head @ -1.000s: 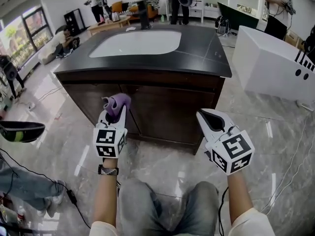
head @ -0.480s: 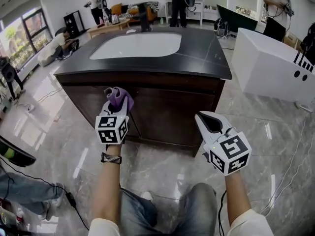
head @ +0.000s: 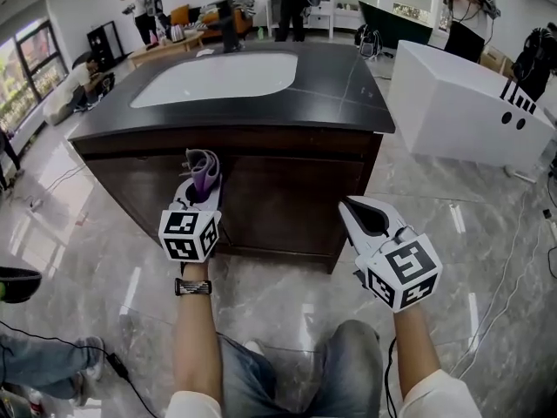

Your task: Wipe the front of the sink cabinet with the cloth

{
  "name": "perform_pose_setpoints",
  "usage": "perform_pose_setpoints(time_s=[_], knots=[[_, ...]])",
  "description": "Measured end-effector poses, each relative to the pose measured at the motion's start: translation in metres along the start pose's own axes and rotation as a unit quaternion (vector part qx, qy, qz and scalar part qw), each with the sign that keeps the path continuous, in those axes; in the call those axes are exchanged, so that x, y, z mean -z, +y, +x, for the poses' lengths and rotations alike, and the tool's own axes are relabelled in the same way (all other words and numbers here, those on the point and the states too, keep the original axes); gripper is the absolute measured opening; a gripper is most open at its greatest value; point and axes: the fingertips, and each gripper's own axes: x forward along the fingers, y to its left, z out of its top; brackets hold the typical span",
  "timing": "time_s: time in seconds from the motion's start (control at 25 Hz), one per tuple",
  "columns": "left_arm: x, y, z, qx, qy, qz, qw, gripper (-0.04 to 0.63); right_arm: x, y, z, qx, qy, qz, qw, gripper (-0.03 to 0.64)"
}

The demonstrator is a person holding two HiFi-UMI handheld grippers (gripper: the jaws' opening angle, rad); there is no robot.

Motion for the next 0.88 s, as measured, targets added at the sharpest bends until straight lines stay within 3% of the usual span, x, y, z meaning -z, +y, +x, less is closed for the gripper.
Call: perform_pose_setpoints(time_s=[0.16,0.28,0.44,0.72,0.88], knots=[[0.002,-0.011,0.004,0.007,-0.024,-0.059,0.9979,0.052,0.003,-0.007,-0.003,0.016,-0.001,0.011,1.0,0.006],[0.0,-0.013,0.004,-0.013,-0.02,-0.042,0.9988,0.052,0.005,-0.012,-0.009,0.026,0.001,0.008,1.0,0.006],[-0.003,-0.032,0.009,-0.001,-0.014,-0.027,0.9995,0.051,0.011,-0.021,-0.019,0.039,0.003,0.013,0.999,0.006],[-0.014,-0.092,0.022,0.082,-0.03,-0.029,0.9958,0.051,0.018,-0.035,-0.034,0.055,0.004,0.017,0.998,0.006],[-0.02,-0.115,0.027,0.102,-0.036,-0.026,0.9938,0.051,0.019,-0.042,-0.043,0.064,0.007,0.016,0.998,0.006]])
